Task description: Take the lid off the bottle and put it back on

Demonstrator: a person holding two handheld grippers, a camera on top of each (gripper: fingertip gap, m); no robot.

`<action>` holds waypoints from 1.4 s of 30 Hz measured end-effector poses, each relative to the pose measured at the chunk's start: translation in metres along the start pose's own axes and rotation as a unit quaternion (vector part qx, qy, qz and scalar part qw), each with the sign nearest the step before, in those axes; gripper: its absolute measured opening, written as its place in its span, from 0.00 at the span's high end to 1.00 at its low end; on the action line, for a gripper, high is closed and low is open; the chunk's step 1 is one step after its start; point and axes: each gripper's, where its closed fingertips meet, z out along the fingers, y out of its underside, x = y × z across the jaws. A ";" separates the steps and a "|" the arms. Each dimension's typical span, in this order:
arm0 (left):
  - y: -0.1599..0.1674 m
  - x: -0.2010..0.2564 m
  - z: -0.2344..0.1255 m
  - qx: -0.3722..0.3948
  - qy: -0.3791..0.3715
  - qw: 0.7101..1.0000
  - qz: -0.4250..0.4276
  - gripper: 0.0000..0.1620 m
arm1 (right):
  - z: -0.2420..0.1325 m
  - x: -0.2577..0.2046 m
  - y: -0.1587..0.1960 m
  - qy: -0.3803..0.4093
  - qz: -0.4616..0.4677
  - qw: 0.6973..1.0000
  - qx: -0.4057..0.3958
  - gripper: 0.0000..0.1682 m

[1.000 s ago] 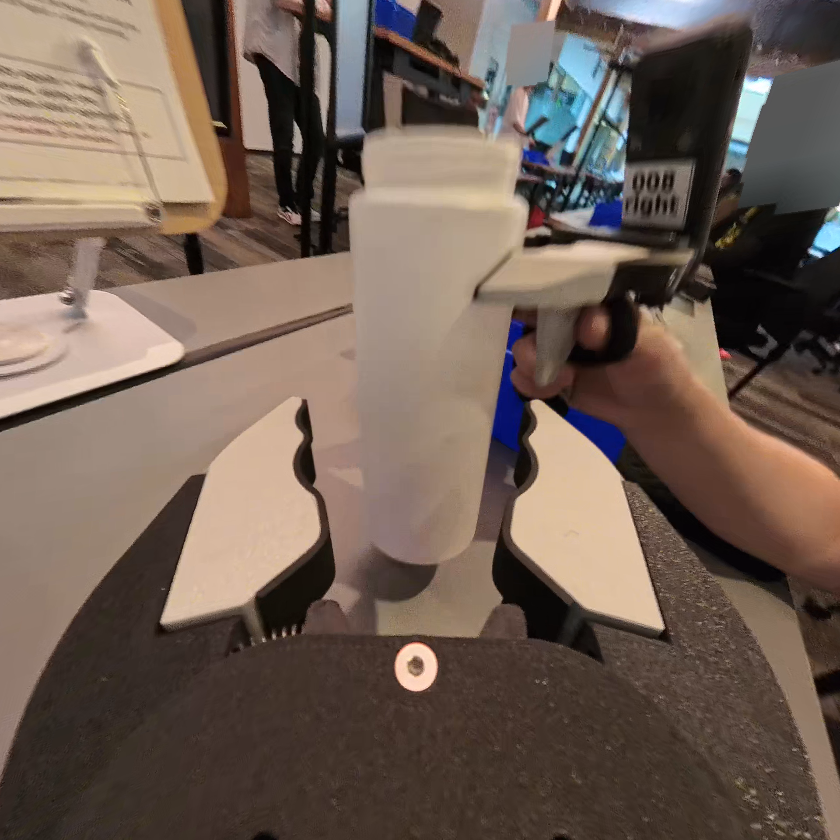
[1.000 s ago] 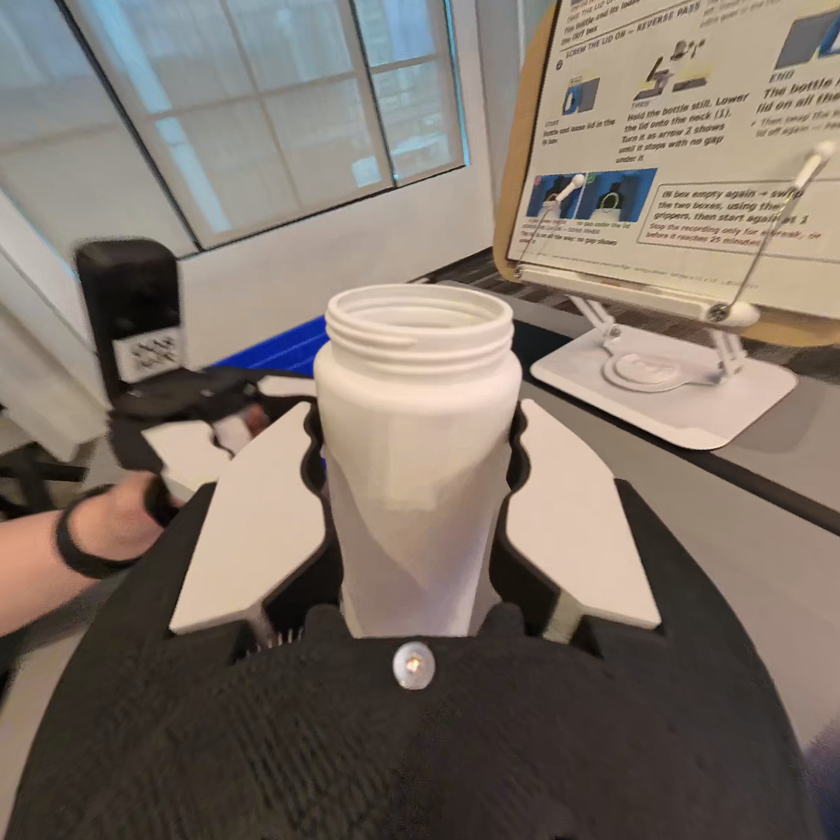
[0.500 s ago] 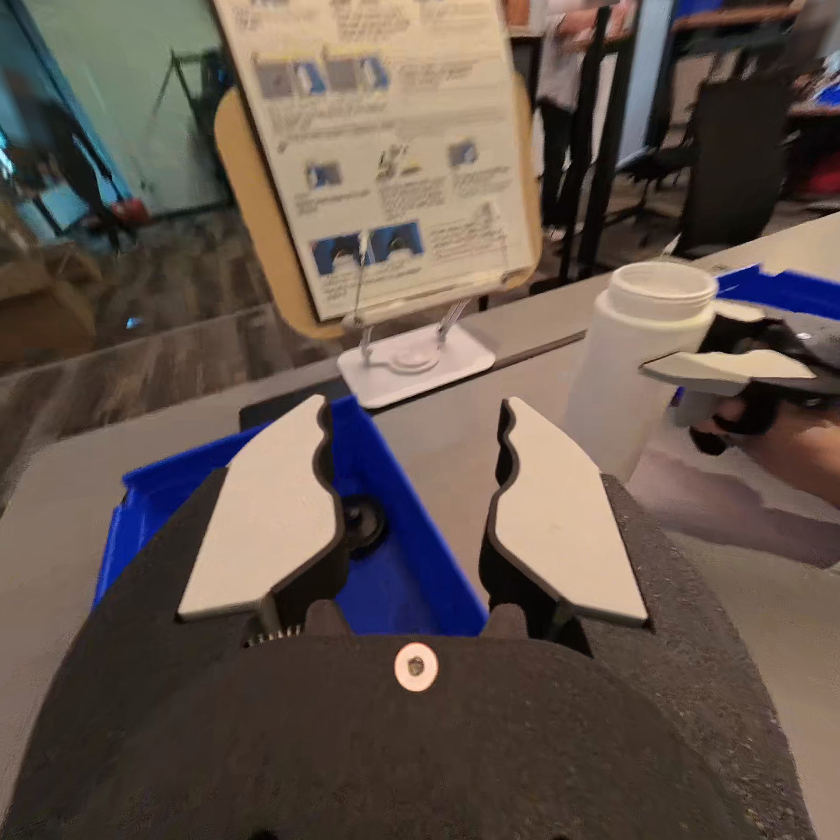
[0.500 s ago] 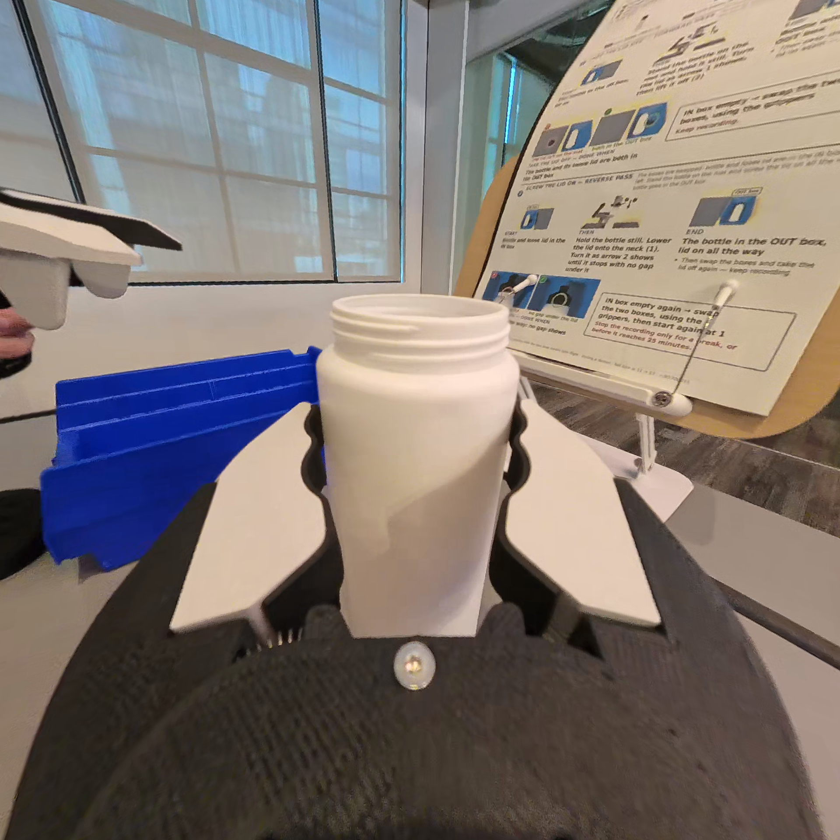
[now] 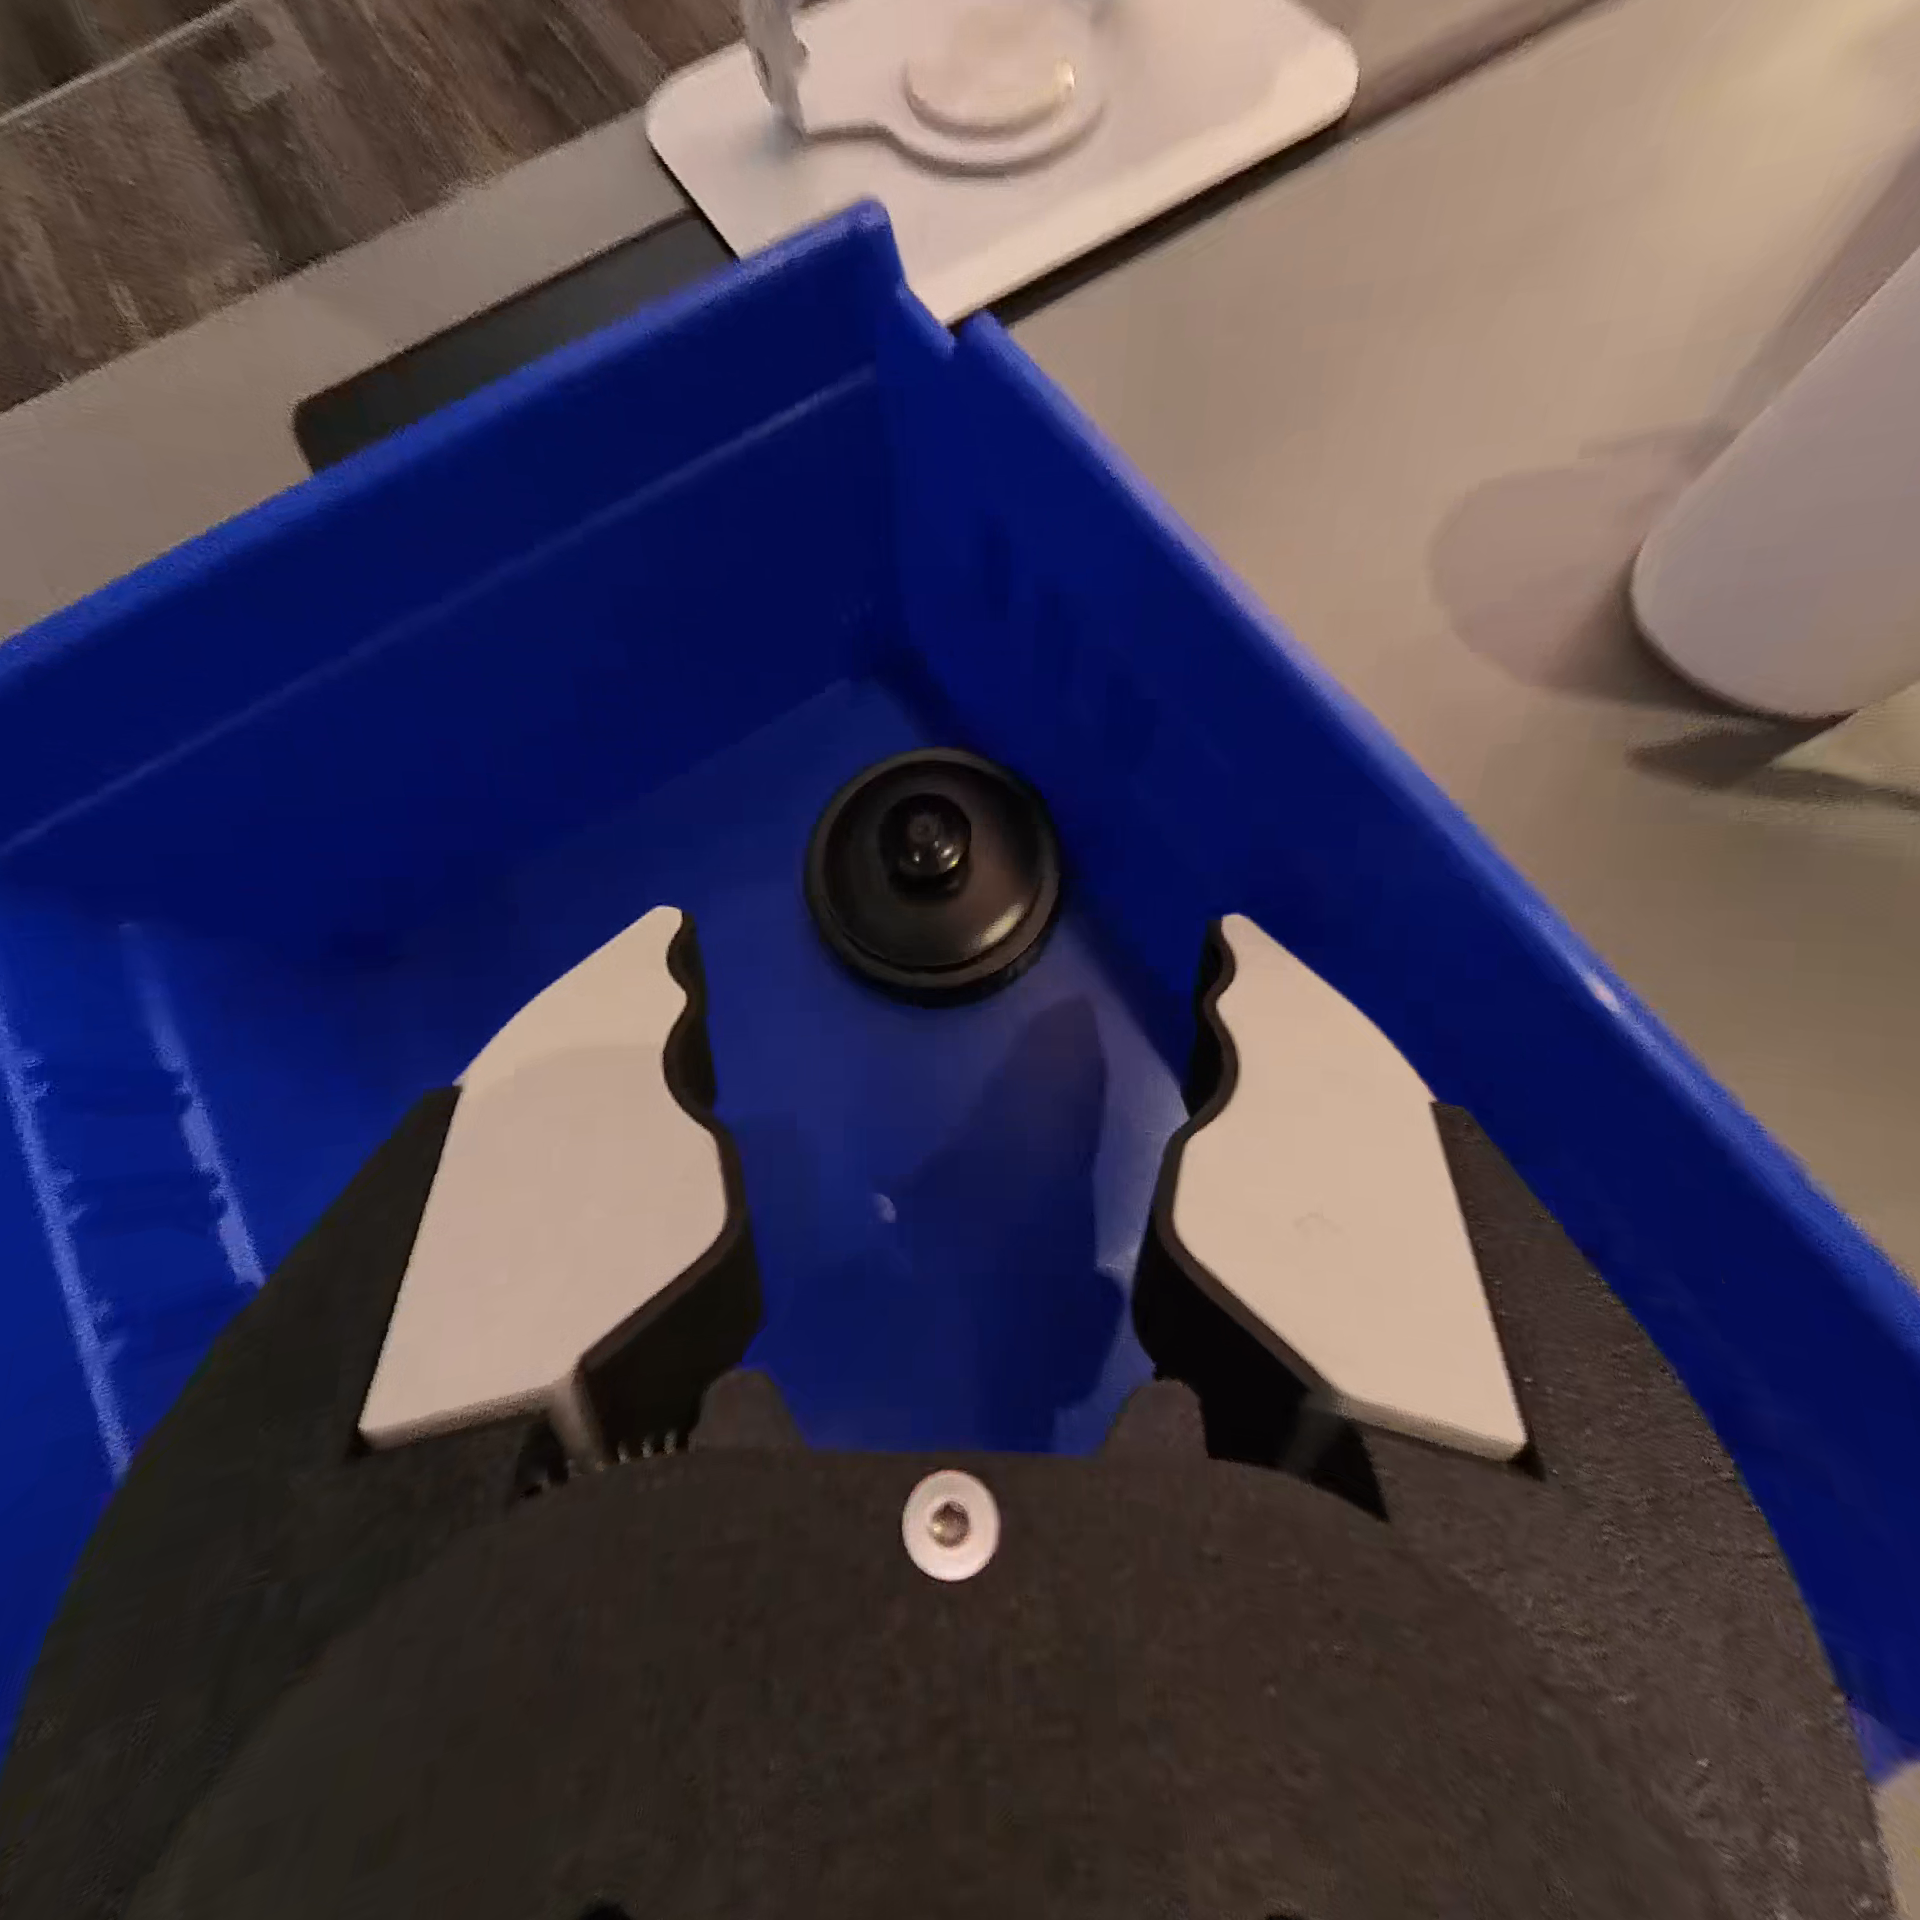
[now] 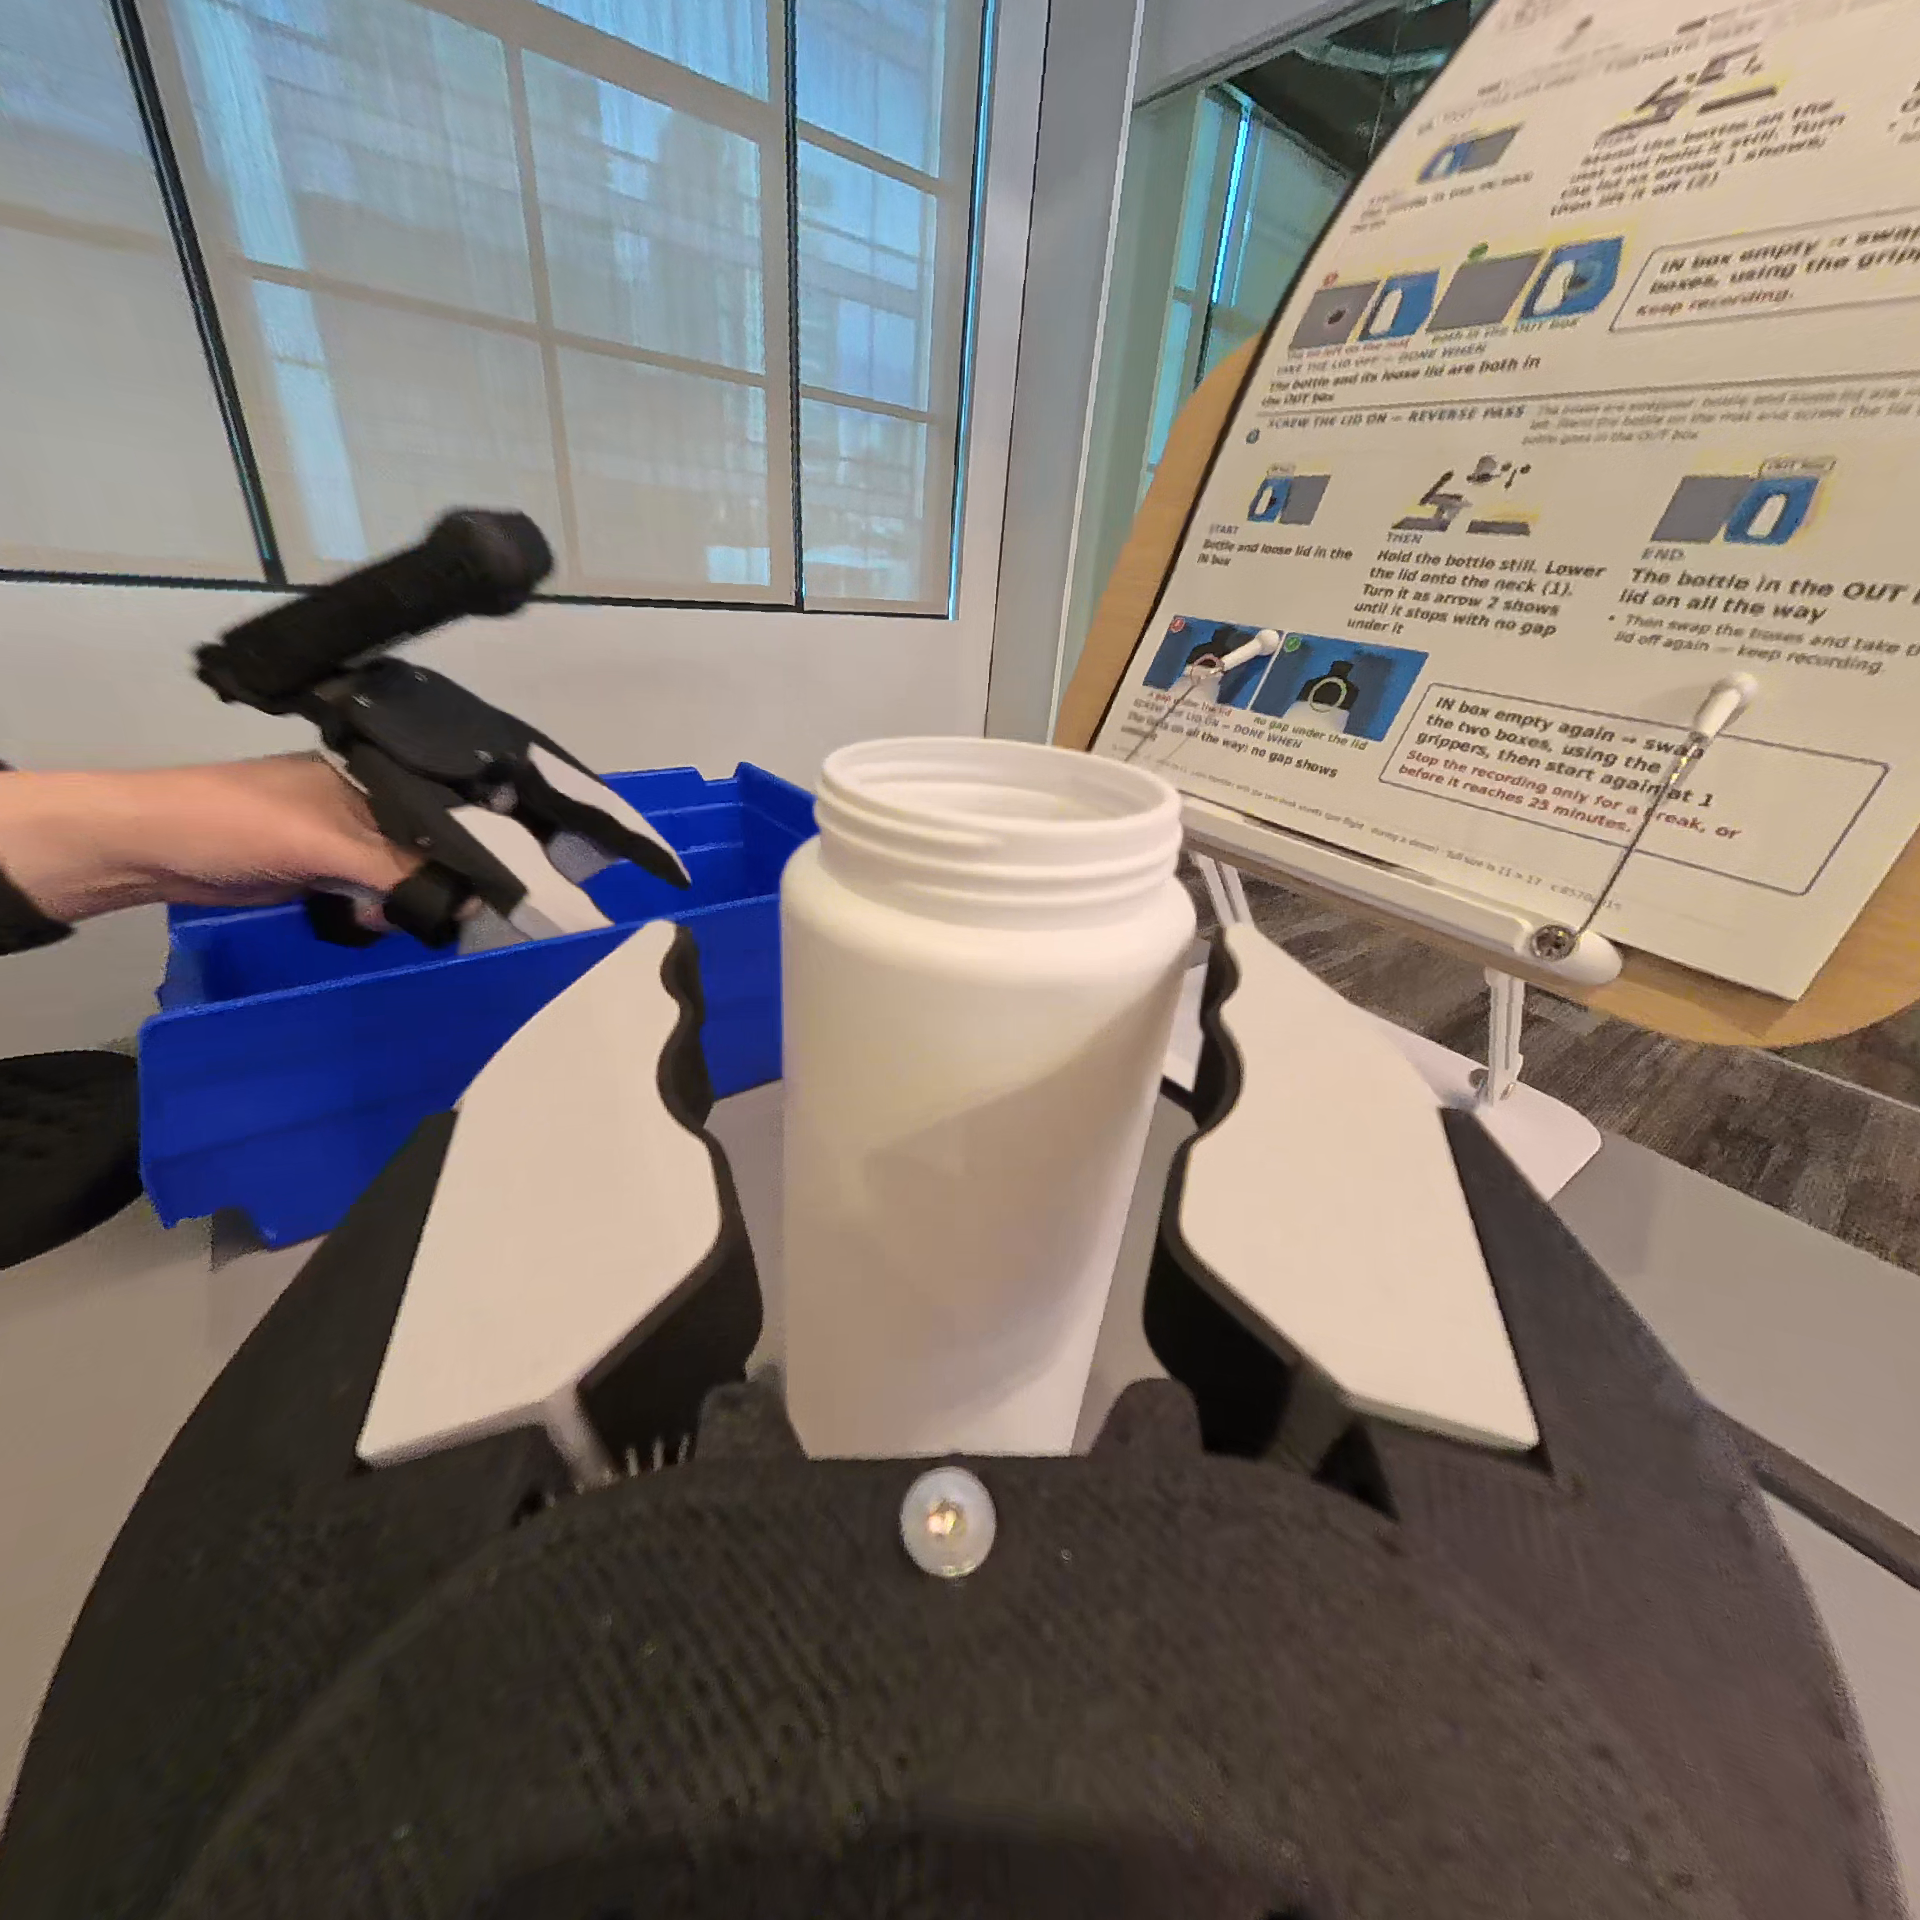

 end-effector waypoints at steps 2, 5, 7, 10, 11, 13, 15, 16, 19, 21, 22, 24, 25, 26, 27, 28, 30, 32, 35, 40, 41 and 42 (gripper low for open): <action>0.004 -0.002 0.014 -0.018 0.005 0.999 0.030 0.43 | -0.003 -0.003 -0.007 -0.001 -0.012 1.000 0.002 0.43; 0.009 -0.003 0.029 -0.035 0.024 0.997 0.057 0.45 | -0.011 -0.009 -0.022 -0.003 -0.030 0.999 0.011 0.42; 0.013 -0.006 0.038 -0.042 0.038 0.996 0.064 0.46 | -0.017 -0.014 -0.037 -0.007 -0.032 0.999 0.024 0.42; 0.019 -0.006 0.049 -0.049 0.067 0.995 0.051 0.46 | -0.025 -0.020 -0.063 -0.015 -0.036 0.998 0.047 0.42; 0.020 -0.005 0.052 -0.051 0.076 0.995 0.046 0.46 | -0.028 -0.022 -0.070 -0.017 -0.039 0.998 0.052 0.42; 0.025 -0.007 0.058 -0.059 0.077 0.994 0.048 0.47 | -0.033 -0.024 -0.082 -0.022 -0.043 0.997 0.058 0.42; 0.028 -0.008 0.063 -0.063 0.079 0.994 0.047 0.48 | -0.037 -0.024 -0.091 -0.024 -0.047 0.997 0.063 0.42; 0.027 -0.006 0.063 -0.056 0.087 0.994 0.041 0.52 | -0.039 -0.023 -0.095 -0.023 -0.050 0.996 0.066 0.42; 0.026 -0.004 0.064 -0.049 0.093 0.993 0.043 0.56 | -0.044 -0.016 -0.103 -0.013 -0.058 0.996 0.068 0.42; 0.027 -0.003 0.063 -0.056 0.096 0.993 0.043 0.56 | -0.047 -0.011 -0.106 -0.007 -0.057 0.996 0.069 0.42; 0.027 -0.006 0.063 -0.062 0.088 0.993 0.041 0.56 | -0.049 -0.008 -0.107 -0.004 -0.056 0.996 0.070 0.42; 0.025 -0.010 0.060 -0.063 0.077 0.994 0.037 0.56 | -0.051 -0.003 -0.109 -0.001 -0.053 0.996 0.072 0.42; 0.022 -0.012 0.056 -0.057 0.071 0.995 0.035 0.56 | -0.052 -0.001 -0.110 -0.001 -0.051 0.996 0.071 0.42; 0.017 -0.014 0.052 -0.048 0.066 0.996 0.031 0.56 | -0.053 0.001 -0.110 0.000 -0.050 0.996 0.071 0.42; 0.012 -0.016 0.046 -0.039 0.062 0.997 0.028 0.56 | -0.053 0.002 -0.110 -0.001 -0.050 0.996 0.069 0.42; 0.006 -0.018 0.038 -0.030 0.055 0.998 0.028 0.56 | -0.054 0.002 -0.111 -0.003 -0.052 0.996 0.066 0.42; -0.006 -0.024 0.019 -0.012 0.041 0.998 0.038 0.56 | -0.055 0.002 -0.110 -0.010 -0.065 0.996 0.058 0.42; -0.021 -0.024 -0.004 0.009 0.039 0.998 0.047 0.56 | -0.054 -0.005 -0.106 -0.036 -0.087 0.995 0.038 0.43; -0.048 -0.009 -0.042 0.039 0.054 0.994 0.087 0.56 | -0.053 -0.017 -0.095 -0.083 -0.115 0.990 -0.006 0.45; -0.082 0.063 -0.085 0.048 0.099 0.970 0.215 0.56 | -0.056 -0.048 -0.079 -0.172 -0.144 0.974 -0.042 0.53; -0.085 0.079 -0.088 0.043 0.104 0.964 0.241 0.56 | -0.056 -0.054 -0.077 -0.183 -0.149 0.971 -0.046 0.54; -0.086 0.095 -0.089 0.037 0.114 0.957 0.265 0.56 | -0.056 -0.059 -0.075 -0.191 -0.156 0.968 -0.051 0.55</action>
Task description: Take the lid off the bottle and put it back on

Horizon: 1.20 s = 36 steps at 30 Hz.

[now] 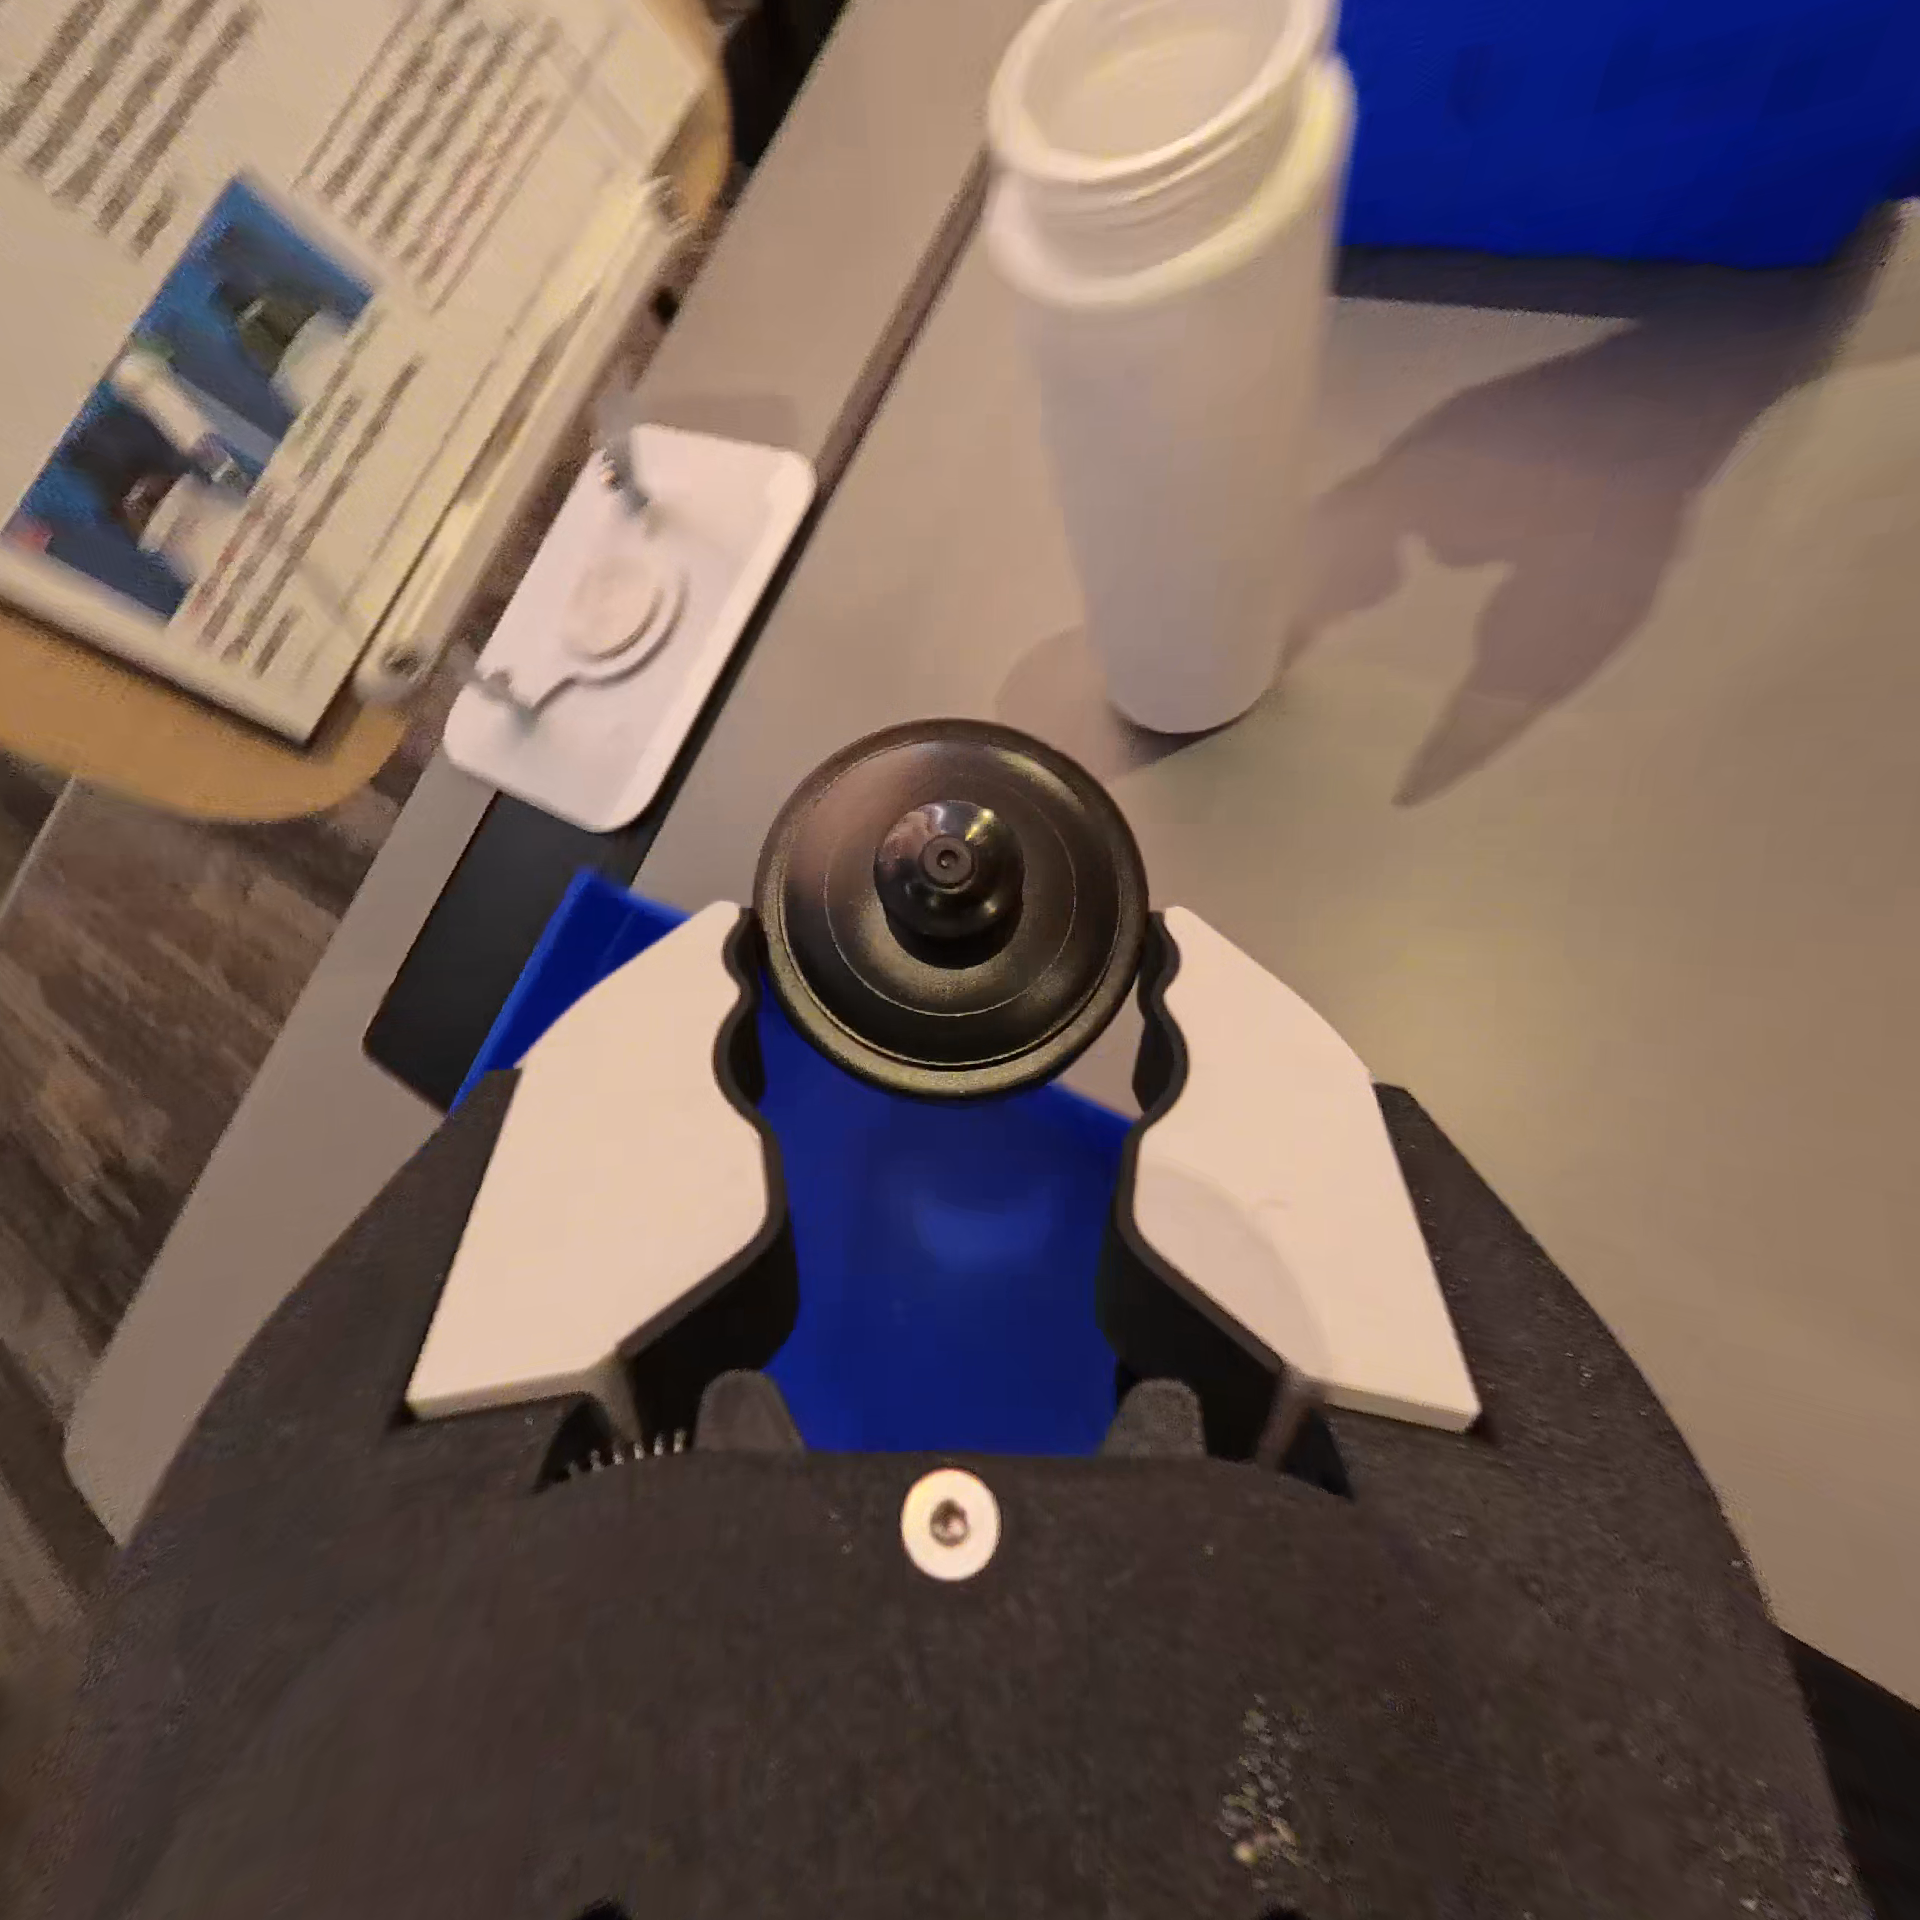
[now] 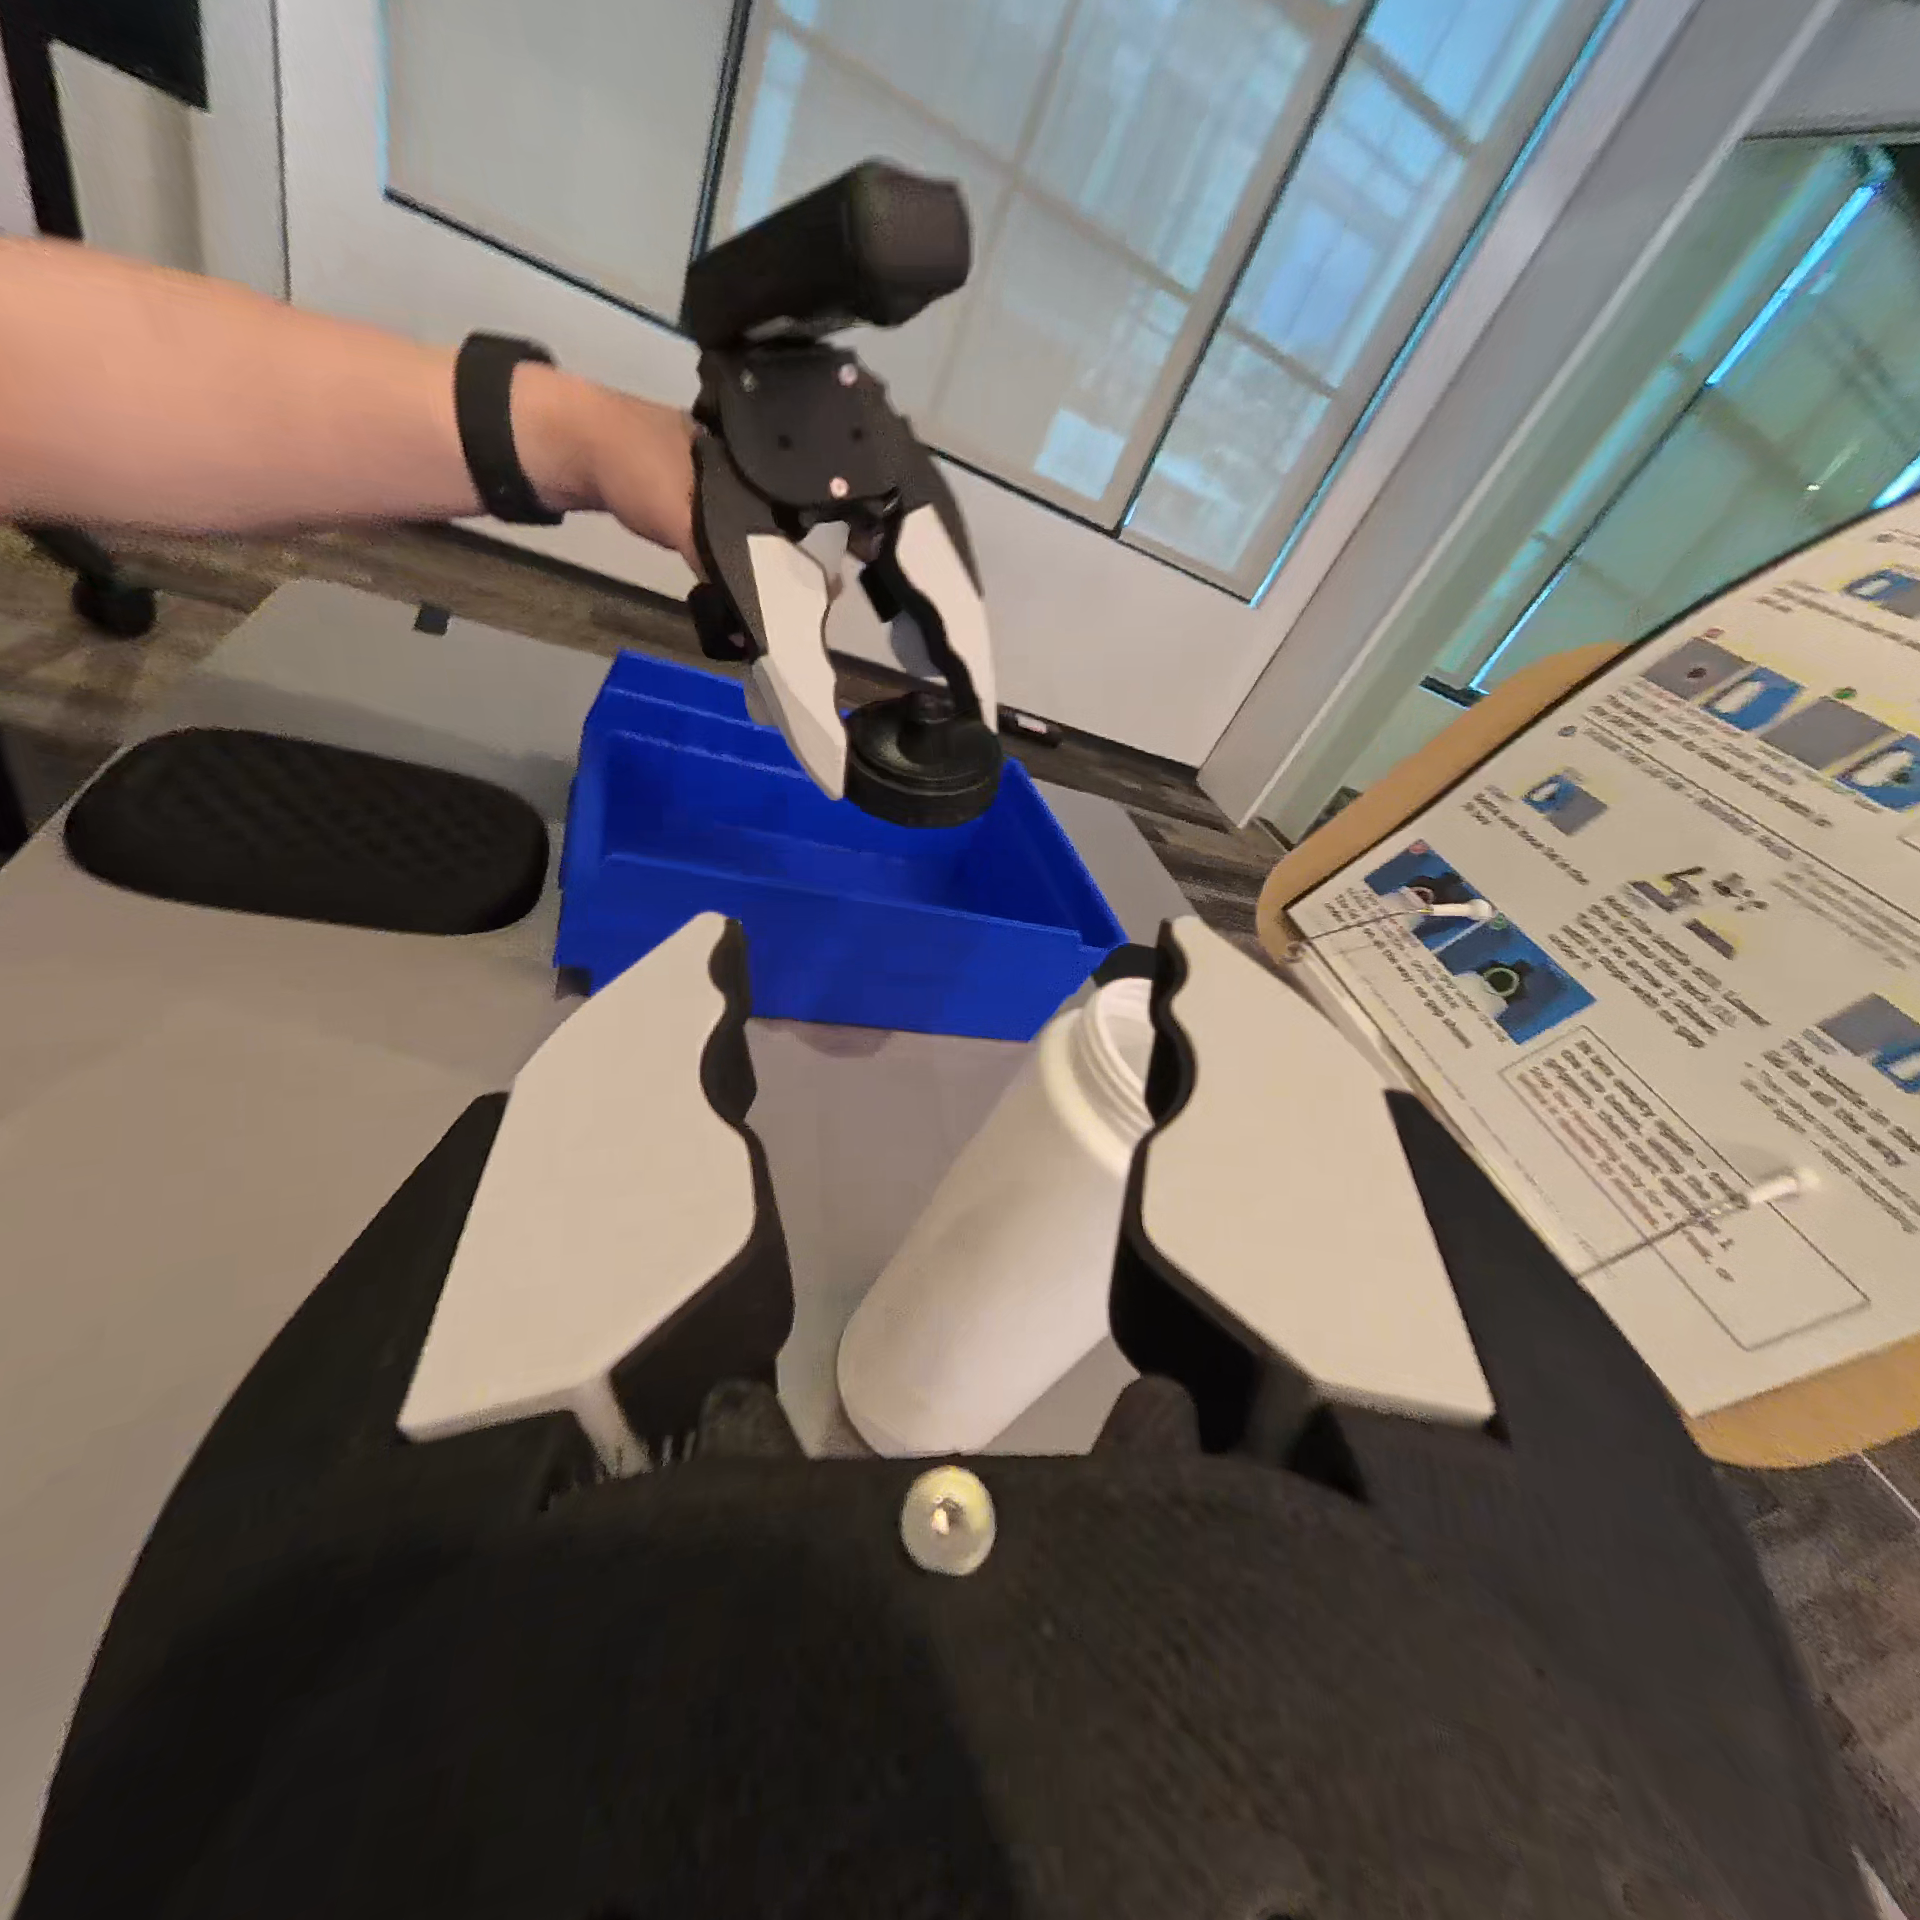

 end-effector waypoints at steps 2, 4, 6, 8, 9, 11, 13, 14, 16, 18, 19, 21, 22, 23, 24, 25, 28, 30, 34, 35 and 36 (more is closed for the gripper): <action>-0.019 0.021 0.007 0.001 0.015 0.999 0.033 0.56 | 0.003 -0.007 0.000 -0.008 -0.010 1.000 -0.008 0.56; -0.037 0.041 0.016 0.015 0.039 0.998 0.048 0.57 | 0.006 -0.013 0.002 -0.019 -0.011 1.000 -0.015 0.58; -0.051 0.058 0.024 0.031 0.059 0.996 0.056 0.57 | 0.009 -0.018 0.005 -0.027 -0.016 0.999 -0.026 0.58; -0.062 0.074 0.031 0.039 0.078 0.994 0.067 0.57 | 0.011 -0.022 0.008 -0.036 -0.021 0.998 -0.037 0.58; -0.066 0.081 0.034 0.042 0.084 0.993 0.075 0.57 | 0.011 -0.024 0.010 -0.043 -0.021 0.998 -0.042 0.58; -0.072 0.094 0.039 0.043 0.097 0.990 0.093 0.57 | 0.012 -0.029 0.016 -0.061 -0.019 0.997 -0.054 0.58; -0.078 0.107 0.041 0.045 0.112 0.987 0.110 0.57 | 0.013 -0.033 0.022 -0.078 -0.016 0.995 -0.065 0.58; -0.080 0.111 0.042 0.045 0.116 0.985 0.118 0.57 | 0.013 -0.035 0.025 -0.088 -0.013 0.994 -0.069 0.58; -0.085 0.120 0.042 0.044 0.126 0.982 0.131 0.57 | 0.012 -0.041 0.029 -0.110 -0.007 0.991 -0.073 0.58; -0.089 0.126 0.041 0.048 0.135 0.980 0.134 0.57 | 0.013 -0.045 0.031 -0.124 -0.005 0.990 -0.073 0.58; -0.091 0.129 0.040 0.049 0.140 0.980 0.136 0.57 | 0.014 -0.047 0.032 -0.128 -0.006 0.989 -0.074 0.58; -0.093 0.133 0.040 0.051 0.144 0.978 0.140 0.57 | 0.015 -0.049 0.034 -0.131 -0.012 0.988 -0.077 0.58; -0.093 0.134 0.039 0.052 0.146 0.978 0.141 0.57 | 0.016 -0.051 0.035 -0.133 -0.014 0.988 -0.079 0.58; -0.094 0.137 0.038 0.055 0.152 0.977 0.140 0.57 | 0.017 -0.052 0.037 -0.137 -0.016 0.987 -0.083 0.58; -0.096 0.139 0.037 0.060 0.156 0.976 0.137 0.57 | 0.017 -0.055 0.039 -0.142 -0.016 0.986 -0.088 0.58; -0.097 0.141 0.036 0.063 0.163 0.976 0.133 0.57 | 0.018 -0.056 0.040 -0.145 -0.016 0.985 -0.091 0.59; -0.094 0.143 0.035 0.063 0.168 0.975 0.134 0.57 | 0.018 -0.059 0.039 -0.151 -0.014 0.985 -0.088 0.59; -0.092 0.143 0.034 0.062 0.170 0.974 0.133 0.57 | 0.019 -0.061 0.040 -0.156 -0.011 0.984 -0.090 0.60; -0.088 0.144 0.036 0.052 0.166 0.975 0.138 0.57 | 0.019 -0.062 0.044 -0.158 -0.018 0.982 -0.100 0.60; -0.088 0.144 0.036 0.053 0.166 0.975 0.137 0.57 | 0.019 -0.062 0.044 -0.159 -0.018 0.982 -0.100 0.60; -0.088 0.143 0.035 0.055 0.164 0.976 0.134 0.56 | 0.019 -0.062 0.044 -0.158 -0.018 0.982 -0.100 0.60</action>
